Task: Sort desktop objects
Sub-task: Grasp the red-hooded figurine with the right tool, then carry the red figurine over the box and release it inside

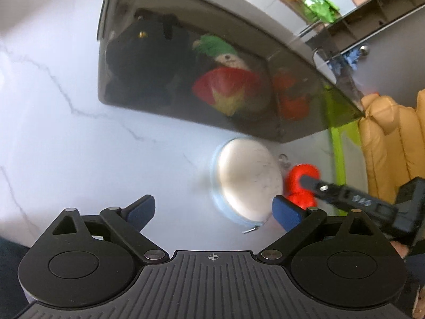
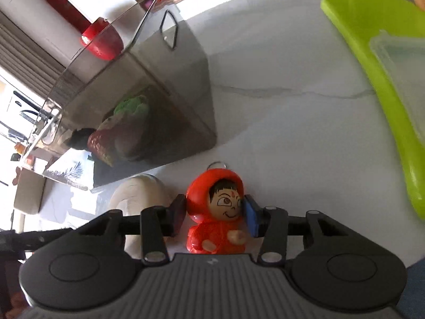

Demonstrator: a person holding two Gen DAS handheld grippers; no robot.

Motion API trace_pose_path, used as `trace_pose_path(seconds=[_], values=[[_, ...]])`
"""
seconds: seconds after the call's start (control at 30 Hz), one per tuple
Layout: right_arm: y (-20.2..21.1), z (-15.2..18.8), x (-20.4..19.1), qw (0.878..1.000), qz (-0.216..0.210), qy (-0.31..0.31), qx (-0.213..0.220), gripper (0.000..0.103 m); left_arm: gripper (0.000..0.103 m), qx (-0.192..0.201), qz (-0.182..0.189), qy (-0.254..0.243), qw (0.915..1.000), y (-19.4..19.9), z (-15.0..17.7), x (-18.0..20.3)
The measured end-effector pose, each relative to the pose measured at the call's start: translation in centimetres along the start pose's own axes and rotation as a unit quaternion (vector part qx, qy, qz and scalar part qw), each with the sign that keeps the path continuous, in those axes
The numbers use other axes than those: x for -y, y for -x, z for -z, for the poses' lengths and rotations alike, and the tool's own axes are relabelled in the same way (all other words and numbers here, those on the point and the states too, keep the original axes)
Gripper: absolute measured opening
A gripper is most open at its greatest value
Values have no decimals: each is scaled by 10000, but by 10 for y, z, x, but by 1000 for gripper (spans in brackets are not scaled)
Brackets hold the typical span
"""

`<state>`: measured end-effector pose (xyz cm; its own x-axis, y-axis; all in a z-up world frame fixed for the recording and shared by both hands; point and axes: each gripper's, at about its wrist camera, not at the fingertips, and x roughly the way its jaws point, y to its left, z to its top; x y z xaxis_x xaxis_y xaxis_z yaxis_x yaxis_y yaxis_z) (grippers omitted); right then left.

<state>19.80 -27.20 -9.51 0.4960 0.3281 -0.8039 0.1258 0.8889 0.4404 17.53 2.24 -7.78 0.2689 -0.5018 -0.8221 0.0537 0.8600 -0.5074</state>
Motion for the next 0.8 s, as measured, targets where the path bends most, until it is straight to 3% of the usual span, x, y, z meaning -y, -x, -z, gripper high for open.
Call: trace_pose_path(seconds=[0.2, 0.33, 0.43, 0.5, 0.57, 0.7, 0.8], values=[[70, -20, -14, 9990, -284, 208, 270, 48, 98, -29, 56, 6, 10000, -3, 1, -11], [136, -54, -68, 9902, -810, 849, 754, 48, 98, -40, 90, 176, 9998, -6, 0, -25], [146, -88, -121, 9804, -1025, 1443, 861, 48, 98, -77, 119, 201, 9997, -9, 1, -29], [122, -112, -153, 9792, -740, 1741, 738, 48, 98, -89, 119, 136, 9998, -8, 6, -29], [73, -132, -176, 9811, -234, 1890, 336, 48, 99, -138, 93, 100, 9998, -9, 10, -29], [-29, -145, -188, 9749, 895, 1964, -539, 48, 99, -184, 142, -19, 9997, -7, 18, -30], [-58, -142, -183, 9666, 1267, 2097, -756, 48, 99, -192, 158, 5, 9997, -7, 19, -34]])
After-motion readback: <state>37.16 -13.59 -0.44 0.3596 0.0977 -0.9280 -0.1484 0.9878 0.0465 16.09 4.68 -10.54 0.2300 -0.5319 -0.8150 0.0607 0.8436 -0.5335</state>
